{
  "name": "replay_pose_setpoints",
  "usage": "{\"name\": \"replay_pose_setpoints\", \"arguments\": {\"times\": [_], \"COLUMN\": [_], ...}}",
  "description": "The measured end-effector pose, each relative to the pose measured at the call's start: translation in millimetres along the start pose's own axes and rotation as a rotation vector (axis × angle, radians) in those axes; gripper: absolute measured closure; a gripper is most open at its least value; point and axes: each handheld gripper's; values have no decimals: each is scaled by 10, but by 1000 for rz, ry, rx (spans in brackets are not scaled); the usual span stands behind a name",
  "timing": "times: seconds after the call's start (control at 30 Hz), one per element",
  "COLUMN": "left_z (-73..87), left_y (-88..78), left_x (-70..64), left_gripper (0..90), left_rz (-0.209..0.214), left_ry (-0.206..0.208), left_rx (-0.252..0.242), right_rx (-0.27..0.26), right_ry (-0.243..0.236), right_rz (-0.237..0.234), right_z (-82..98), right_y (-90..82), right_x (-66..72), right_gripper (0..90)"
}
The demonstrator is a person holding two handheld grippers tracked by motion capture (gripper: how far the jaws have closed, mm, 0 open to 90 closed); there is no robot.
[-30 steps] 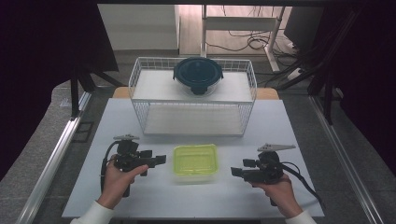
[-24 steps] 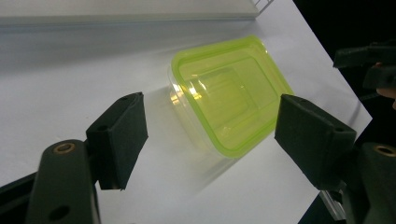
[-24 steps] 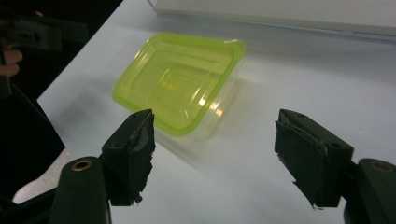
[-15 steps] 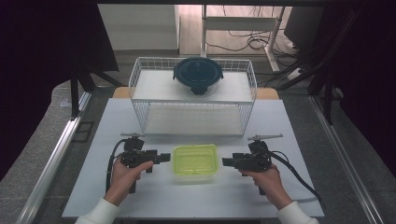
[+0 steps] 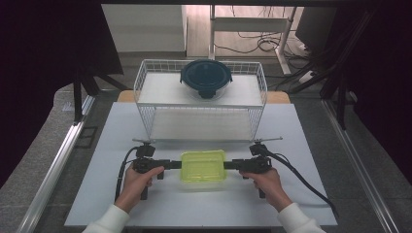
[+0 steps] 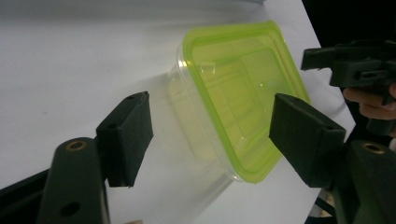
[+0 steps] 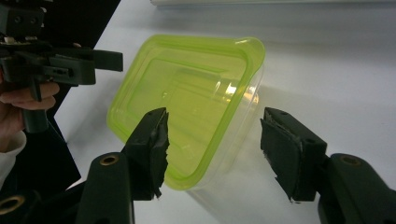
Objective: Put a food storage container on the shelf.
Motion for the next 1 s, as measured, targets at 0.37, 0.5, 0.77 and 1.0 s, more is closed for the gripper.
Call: {"name": "replay_pose_setpoints", "arguments": {"times": [0.37,0.5,0.77,1.0], "left_z": [28,37,67,50], "left_y": [151,182,198,87], "left_x": [54,52,17,-45], "left_gripper": [426,503,719,796], "left_rz": [48,83,68,91], "left_ry": [-30,-40,-53,-23], "left_rx": [25,36,41,-5], "right_rx": [39,53,69,33], "right_ry": [45,62,93,73], "right_rz": [-19,-33,-43,-60], "right_z": [-13,-4,17,12], "right_y": [181,226,234,134], "right_x": [-80,-97,-89,-33], "right_gripper": [494,542,728,780]}}
Point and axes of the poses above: each handheld gripper's, and its own axes: y roughly forward along the jaws, z roughly out of its underside, x roughly to its left, and after that the axes turned 10 degrees about y, right-handed
